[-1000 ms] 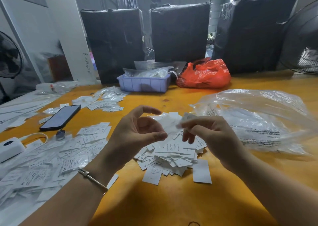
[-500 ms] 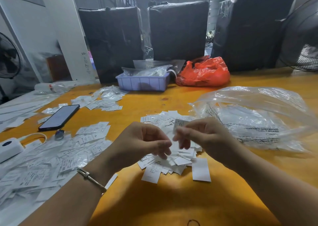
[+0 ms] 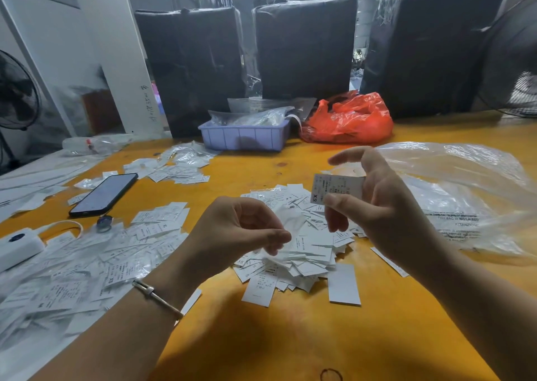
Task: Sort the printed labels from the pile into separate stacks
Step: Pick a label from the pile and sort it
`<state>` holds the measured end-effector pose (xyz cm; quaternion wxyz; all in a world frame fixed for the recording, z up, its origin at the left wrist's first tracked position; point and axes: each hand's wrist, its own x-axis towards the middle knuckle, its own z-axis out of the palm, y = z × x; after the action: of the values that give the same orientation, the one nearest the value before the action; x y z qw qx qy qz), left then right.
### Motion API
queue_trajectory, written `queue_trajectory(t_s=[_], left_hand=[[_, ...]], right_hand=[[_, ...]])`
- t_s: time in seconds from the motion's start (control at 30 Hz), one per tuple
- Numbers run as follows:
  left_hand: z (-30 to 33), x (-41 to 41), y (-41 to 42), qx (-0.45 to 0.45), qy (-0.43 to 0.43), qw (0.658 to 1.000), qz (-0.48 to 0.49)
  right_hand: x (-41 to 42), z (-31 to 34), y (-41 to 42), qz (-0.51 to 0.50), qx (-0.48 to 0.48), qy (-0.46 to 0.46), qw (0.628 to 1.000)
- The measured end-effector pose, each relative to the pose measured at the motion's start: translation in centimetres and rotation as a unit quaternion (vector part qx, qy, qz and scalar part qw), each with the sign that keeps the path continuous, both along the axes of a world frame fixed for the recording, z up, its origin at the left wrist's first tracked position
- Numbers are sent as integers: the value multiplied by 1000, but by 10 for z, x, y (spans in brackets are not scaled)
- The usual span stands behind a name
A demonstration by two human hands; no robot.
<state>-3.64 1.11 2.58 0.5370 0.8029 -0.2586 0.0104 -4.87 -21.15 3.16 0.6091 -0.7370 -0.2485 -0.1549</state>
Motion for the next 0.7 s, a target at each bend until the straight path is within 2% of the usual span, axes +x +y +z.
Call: queue_trajectory(t_s=[0.23, 0.7], left_hand=[[-2, 1, -1, 5, -4, 1000, -15], [-2, 0, -2, 2, -3, 999, -44]], right_hand=[[-5, 5, 2, 74, -31, -29, 996], [1, -3, 7, 22, -104, -54, 993]])
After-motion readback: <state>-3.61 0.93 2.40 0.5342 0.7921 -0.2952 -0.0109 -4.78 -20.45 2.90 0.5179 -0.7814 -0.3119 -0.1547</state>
